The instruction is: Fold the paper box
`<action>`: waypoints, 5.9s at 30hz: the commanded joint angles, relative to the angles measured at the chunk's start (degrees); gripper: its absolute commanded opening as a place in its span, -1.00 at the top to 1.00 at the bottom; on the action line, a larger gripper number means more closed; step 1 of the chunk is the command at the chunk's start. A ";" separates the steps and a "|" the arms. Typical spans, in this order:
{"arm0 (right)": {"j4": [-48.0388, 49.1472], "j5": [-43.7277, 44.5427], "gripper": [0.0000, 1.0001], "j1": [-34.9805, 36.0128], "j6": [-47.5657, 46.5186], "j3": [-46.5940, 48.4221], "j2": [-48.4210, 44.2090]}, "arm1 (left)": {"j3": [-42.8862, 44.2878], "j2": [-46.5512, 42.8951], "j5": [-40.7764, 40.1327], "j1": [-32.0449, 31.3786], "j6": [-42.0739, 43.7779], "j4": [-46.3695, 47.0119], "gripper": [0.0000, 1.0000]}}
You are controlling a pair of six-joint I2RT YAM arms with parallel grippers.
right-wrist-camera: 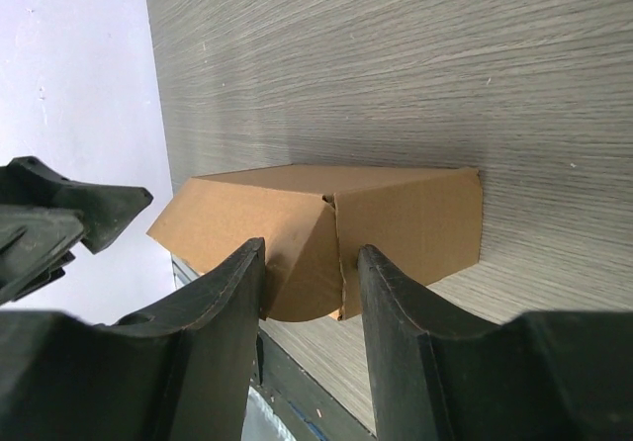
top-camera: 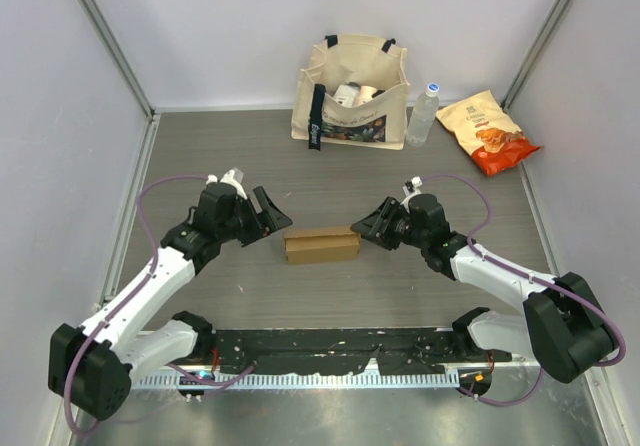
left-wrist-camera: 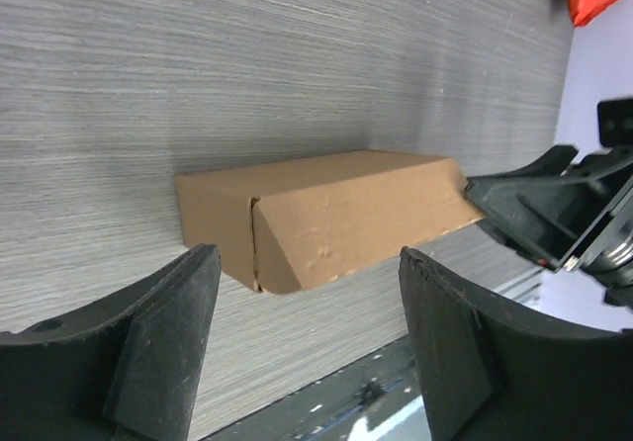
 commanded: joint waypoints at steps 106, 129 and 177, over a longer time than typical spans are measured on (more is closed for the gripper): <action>-1.52 -11.16 0.70 -4.82 -22.71 -5.49 2.84 | -18.01 2.55 6.04 2.09 0.83 14.88 0.53; -27.80 -14.32 -0.02 -4.83 -19.45 -5.67 -18.96 | -9.75 -18.28 4.37 2.18 -1.99 -7.96 -0.32; -47.05 29.63 0.04 -39.79 -8.20 7.16 -18.62 | 39.73 73.47 8.94 -34.56 -27.47 47.32 0.35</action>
